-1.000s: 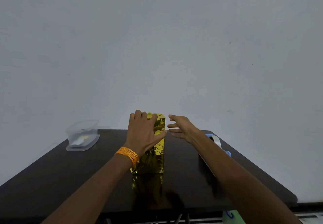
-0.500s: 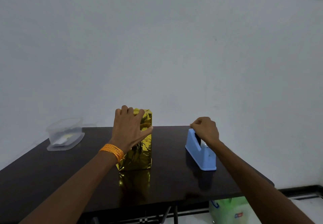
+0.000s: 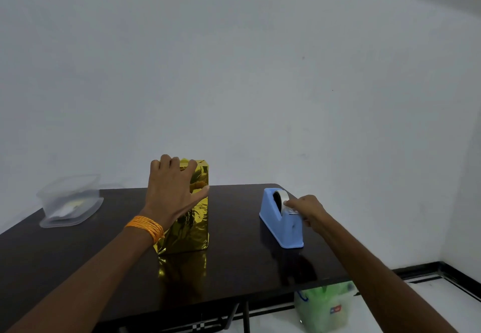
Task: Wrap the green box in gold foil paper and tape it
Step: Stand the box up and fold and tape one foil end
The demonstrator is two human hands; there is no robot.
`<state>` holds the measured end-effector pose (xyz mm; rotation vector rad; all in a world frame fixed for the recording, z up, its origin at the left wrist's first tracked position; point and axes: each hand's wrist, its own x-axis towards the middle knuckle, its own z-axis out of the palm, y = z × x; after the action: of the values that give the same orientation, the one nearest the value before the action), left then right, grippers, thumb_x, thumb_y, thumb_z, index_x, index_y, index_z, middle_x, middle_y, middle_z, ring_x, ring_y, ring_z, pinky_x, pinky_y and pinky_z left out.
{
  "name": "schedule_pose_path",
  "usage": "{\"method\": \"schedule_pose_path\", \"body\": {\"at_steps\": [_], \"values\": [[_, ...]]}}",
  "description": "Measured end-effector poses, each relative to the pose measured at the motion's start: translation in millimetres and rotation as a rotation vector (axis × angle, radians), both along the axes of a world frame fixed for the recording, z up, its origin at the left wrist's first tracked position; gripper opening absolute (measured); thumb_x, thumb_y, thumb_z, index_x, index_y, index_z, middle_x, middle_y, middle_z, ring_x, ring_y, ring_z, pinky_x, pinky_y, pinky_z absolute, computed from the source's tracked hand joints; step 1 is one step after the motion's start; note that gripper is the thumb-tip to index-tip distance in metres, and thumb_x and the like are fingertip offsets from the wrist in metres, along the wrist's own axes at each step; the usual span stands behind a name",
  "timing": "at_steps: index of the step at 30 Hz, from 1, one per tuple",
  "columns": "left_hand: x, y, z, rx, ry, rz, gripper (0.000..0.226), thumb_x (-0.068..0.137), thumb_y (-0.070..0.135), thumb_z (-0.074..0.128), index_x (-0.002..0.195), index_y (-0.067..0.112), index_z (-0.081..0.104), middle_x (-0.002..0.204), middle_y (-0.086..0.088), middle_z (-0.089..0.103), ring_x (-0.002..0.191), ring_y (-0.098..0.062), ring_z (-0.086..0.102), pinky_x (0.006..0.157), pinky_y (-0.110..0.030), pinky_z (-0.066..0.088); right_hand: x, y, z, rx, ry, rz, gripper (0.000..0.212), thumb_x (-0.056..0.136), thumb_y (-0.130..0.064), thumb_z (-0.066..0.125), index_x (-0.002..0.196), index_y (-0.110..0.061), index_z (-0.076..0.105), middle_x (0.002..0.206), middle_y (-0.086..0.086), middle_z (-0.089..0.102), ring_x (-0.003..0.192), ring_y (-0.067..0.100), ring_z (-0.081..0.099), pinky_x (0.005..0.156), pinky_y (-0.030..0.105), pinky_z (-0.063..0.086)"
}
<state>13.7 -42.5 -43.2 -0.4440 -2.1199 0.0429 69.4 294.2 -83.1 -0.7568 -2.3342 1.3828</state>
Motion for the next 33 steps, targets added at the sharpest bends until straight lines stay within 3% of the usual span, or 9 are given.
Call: {"method": "schedule_pose_path", "body": {"at_steps": [3,8,11,15,18,23,29,33], "values": [[-1,0,-1,-0.001,-0.004,-0.004,0.073,0.08,0.073,0.029,0.117,0.017,0.061,0.099,-0.014,0.063,0.093,-0.03,0.048,0.079,-0.044,0.035,3,4,-2,0.019,-0.008,-0.052,0.03,0.08,-0.027,0.074,0.082,-0.005,0.053,0.079,0.011,0.059,0.057,0.016,0.051,0.045,0.024,0.038],[-4,1,-1,-0.006,-0.021,0.002,0.074,0.081,0.073,0.029,0.118,0.017,0.06,0.101,-0.015,0.062,0.095,-0.031,0.049,0.08,-0.045,0.036,7,3,-5,-0.138,-0.044,-0.016,0.027,0.086,-0.014,0.07,0.074,-0.009,0.047,0.069,0.007,0.047,0.053,0.014,0.043,0.037,0.019,0.034],[-3,1,-1,-0.005,-0.023,-0.001,0.074,0.081,0.073,0.029,0.118,0.017,0.06,0.101,-0.015,0.062,0.094,-0.031,0.049,0.08,-0.045,0.036,5,4,-1,-0.226,-0.031,-0.045,0.024,0.083,-0.01,0.074,0.081,-0.005,0.051,0.083,0.012,0.048,0.058,0.016,0.042,0.038,0.019,0.036],[-2,2,0,0.0,-0.021,-0.001,0.074,0.08,0.072,0.029,0.117,0.016,0.061,0.099,-0.015,0.062,0.093,-0.031,0.049,0.079,-0.045,0.036,7,4,3,-0.289,-0.031,-0.015,0.023,0.082,-0.005,0.075,0.094,0.001,0.057,0.084,0.015,0.051,0.059,0.018,0.046,0.036,0.017,0.04],[-3,2,-1,-0.002,-0.022,0.003,0.074,0.08,0.072,0.029,0.116,0.016,0.061,0.098,-0.015,0.062,0.092,-0.031,0.048,0.078,-0.045,0.035,11,-1,5,-0.326,-0.03,-0.015,0.025,0.082,-0.004,0.077,0.098,0.003,0.059,0.094,0.017,0.057,0.073,0.023,0.058,0.038,0.023,0.05],[-4,1,-2,-0.007,-0.028,0.002,0.074,0.08,0.072,0.029,0.117,0.016,0.061,0.099,-0.015,0.062,0.093,-0.031,0.049,0.078,-0.045,0.035,15,-6,11,-0.344,-0.042,-0.007,0.018,0.085,-0.004,0.076,0.088,0.0,0.059,0.085,0.013,0.06,0.07,0.021,0.061,0.044,0.028,0.055],[-3,1,-3,-0.01,-0.028,0.003,0.073,0.08,0.071,0.029,0.118,0.017,0.06,0.101,-0.015,0.062,0.094,-0.031,0.048,0.078,-0.045,0.035,16,-9,11,-0.342,-0.009,-0.009,0.018,0.085,-0.007,0.076,0.093,0.001,0.063,0.089,0.013,0.063,0.074,0.023,0.064,0.056,0.032,0.057],[-2,0,-3,-0.016,-0.026,0.011,0.073,0.08,0.071,0.03,0.118,0.017,0.06,0.102,-0.015,0.062,0.095,-0.032,0.049,0.078,-0.046,0.035,21,-10,15,-0.317,0.007,0.006,0.015,0.086,-0.01,0.075,0.09,0.001,0.066,0.087,0.013,0.065,0.07,0.024,0.065,0.054,0.033,0.059]]}}
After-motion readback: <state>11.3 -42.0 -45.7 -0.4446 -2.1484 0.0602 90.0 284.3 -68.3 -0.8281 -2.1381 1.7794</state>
